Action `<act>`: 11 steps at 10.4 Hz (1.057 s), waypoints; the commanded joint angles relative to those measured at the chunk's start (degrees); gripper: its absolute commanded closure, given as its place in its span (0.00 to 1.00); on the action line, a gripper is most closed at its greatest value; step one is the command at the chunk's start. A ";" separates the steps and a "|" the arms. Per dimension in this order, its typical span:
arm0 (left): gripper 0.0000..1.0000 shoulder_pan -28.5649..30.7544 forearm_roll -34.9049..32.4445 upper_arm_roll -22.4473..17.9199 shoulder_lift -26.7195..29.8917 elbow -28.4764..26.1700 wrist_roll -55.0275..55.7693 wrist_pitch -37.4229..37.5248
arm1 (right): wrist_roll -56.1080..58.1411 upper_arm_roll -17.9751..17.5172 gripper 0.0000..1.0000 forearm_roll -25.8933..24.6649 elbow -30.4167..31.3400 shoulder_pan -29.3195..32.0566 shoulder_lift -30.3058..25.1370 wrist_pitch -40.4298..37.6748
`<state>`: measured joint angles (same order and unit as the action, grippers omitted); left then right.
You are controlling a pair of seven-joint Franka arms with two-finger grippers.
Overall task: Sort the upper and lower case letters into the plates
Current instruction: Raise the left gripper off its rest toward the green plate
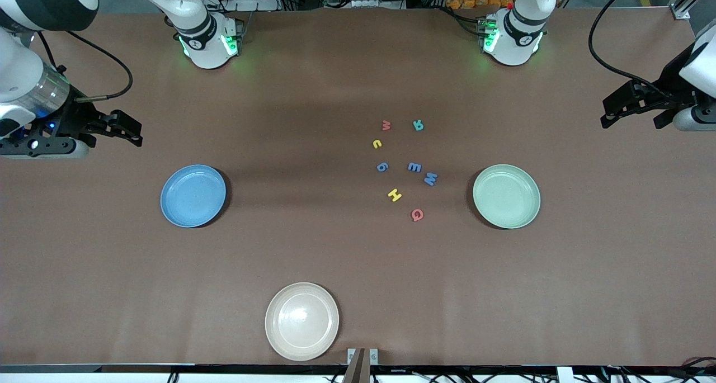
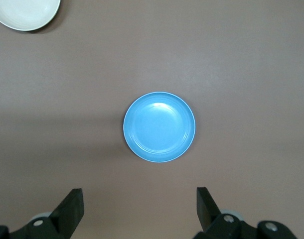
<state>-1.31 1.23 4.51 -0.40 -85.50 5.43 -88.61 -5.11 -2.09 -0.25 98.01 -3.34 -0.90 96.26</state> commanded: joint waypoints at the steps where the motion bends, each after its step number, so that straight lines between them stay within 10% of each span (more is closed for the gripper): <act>1: 0.00 0.08 -1.32 0.06 0.49 0.60 -0.25 0.89 | -1.13 0.07 0.00 -0.72 -0.01 -0.35 -0.07 -0.02; 11: 0.00 -7.38 1.93 7.71 -16.89 -3.01 26.94 -9.81 | -2.79 -0.54 0.00 -0.72 5.05 -1.75 0.81 6.53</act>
<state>-6.53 2.29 12.24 -13.81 -89.32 25.96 -96.18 -5.38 -2.26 -0.25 99.56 -3.68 -0.41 98.76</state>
